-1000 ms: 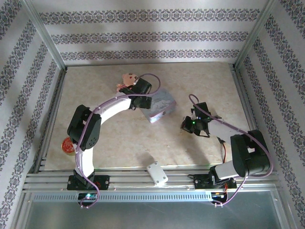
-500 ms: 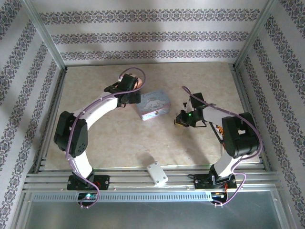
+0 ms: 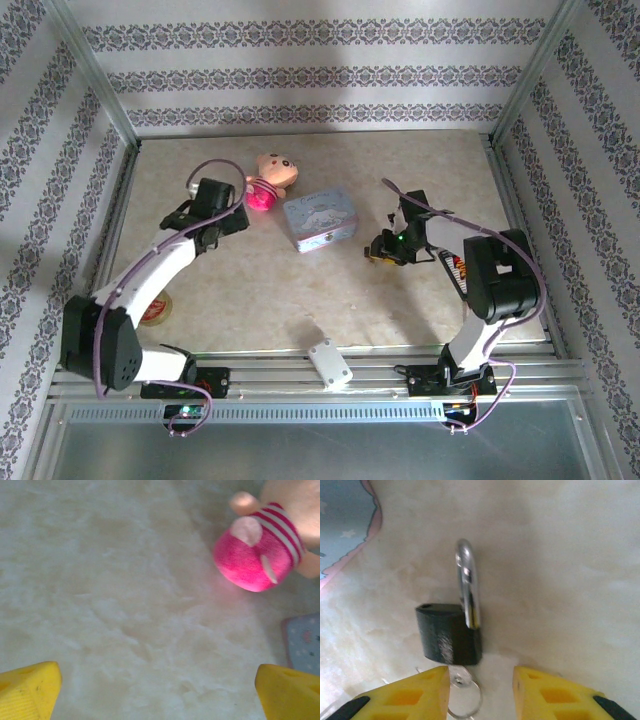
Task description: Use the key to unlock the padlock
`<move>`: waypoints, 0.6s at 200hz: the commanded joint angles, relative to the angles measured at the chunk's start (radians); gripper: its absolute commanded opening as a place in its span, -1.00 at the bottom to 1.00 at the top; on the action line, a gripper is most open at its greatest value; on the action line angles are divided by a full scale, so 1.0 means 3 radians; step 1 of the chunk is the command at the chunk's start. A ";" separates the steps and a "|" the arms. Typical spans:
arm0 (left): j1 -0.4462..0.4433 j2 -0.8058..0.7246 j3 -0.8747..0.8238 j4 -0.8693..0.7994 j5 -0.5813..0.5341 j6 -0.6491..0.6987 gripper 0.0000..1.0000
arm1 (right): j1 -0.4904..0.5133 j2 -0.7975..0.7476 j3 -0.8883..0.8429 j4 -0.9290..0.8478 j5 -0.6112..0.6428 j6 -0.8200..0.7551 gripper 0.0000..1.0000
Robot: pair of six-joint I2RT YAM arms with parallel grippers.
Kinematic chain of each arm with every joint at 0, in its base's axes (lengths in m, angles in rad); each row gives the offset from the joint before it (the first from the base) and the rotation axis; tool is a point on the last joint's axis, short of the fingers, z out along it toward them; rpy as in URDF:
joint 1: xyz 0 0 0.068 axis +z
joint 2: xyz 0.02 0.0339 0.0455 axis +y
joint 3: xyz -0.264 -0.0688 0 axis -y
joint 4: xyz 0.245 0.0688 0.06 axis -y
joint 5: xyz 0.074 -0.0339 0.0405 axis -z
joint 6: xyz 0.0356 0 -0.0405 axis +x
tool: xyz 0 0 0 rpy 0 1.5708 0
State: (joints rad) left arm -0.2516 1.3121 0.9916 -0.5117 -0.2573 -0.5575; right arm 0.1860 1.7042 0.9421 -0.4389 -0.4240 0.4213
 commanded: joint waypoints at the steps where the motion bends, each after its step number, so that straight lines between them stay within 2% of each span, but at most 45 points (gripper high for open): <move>1: 0.0142 -0.0339 -0.0228 0.0011 -0.0305 0.0069 0.98 | -0.0013 -0.0393 -0.0061 -0.0258 0.0339 -0.0039 -0.20; 35: 0.0265 -0.0875 -0.0774 0.0421 -0.0677 0.0303 0.99 | -0.0022 -0.1044 -0.0220 -0.0294 0.0740 -0.0085 0.03; 68: 0.0317 -0.1223 -0.1355 0.1175 -0.0946 0.0523 0.98 | -0.0032 -0.1547 -0.0412 -0.0089 0.1201 -0.0178 0.41; 78: 0.0325 -0.1287 -0.1511 0.1416 -0.1013 0.0629 0.99 | -0.0037 -0.1652 -0.0457 -0.0023 0.1306 -0.0226 0.59; 83: 0.0322 -0.1311 -0.1585 0.1541 -0.1046 0.0682 0.98 | -0.0040 -0.1693 -0.0481 0.0014 0.1369 -0.0242 0.91; 85: 0.0325 -0.1321 -0.1610 0.1589 -0.1051 0.0707 0.99 | -0.0041 -0.1713 -0.0491 0.0033 0.1388 -0.0246 0.95; 120: 0.0332 -0.1389 -0.1996 0.2378 -0.0993 0.1157 0.98 | -0.0060 -0.1917 -0.0634 0.0300 0.1747 -0.0367 0.96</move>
State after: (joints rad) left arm -0.1677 0.9123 0.4488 -0.0635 -0.5297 -0.3454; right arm 0.1791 1.1652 0.7841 -0.4229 -0.0330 0.3553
